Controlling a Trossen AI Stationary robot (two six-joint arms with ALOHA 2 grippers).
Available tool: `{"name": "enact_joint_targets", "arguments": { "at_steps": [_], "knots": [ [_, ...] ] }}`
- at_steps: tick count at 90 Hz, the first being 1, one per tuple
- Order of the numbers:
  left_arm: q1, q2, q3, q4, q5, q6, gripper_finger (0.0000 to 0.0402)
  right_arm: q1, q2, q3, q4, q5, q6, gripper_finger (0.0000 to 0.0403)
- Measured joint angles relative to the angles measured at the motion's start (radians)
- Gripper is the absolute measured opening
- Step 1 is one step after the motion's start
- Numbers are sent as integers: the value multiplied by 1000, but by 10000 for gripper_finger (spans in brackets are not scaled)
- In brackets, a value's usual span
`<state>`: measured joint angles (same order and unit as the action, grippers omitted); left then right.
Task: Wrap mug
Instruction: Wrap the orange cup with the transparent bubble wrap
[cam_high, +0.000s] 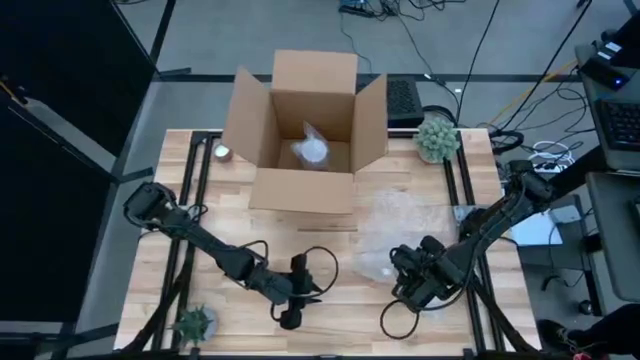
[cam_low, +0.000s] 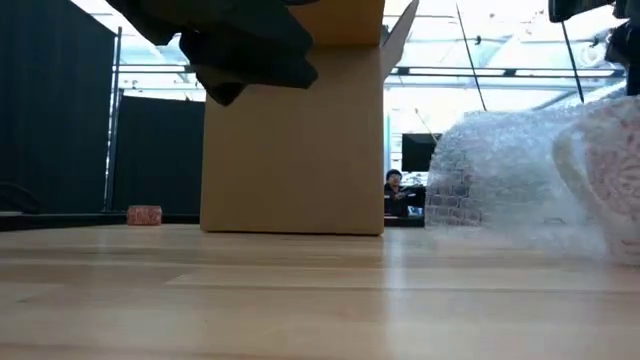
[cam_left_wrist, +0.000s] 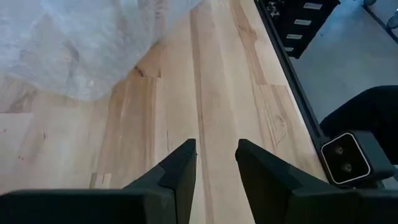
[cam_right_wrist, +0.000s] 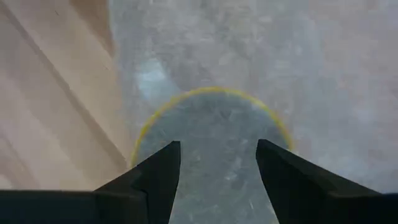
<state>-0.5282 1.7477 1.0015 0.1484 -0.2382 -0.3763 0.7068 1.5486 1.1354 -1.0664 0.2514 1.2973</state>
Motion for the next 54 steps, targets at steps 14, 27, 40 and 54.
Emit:
{"name": "enact_joint_targets", "arguments": {
  "at_steps": [14,27,40,54],
  "knots": [
    [0,0,0,0,0,6,106,-1,-11,10,5,-45,-23,196],
    [0,0,0,0,0,17,106,-1,-45,53,-38,-46,-28,196],
    [0,0,0,0,0,16,106,4,-87,80,-46,-50,-46,196],
    [0,0,0,0,0,17,106,38,-89,82,59,-61,-80,196]
  ]
}}
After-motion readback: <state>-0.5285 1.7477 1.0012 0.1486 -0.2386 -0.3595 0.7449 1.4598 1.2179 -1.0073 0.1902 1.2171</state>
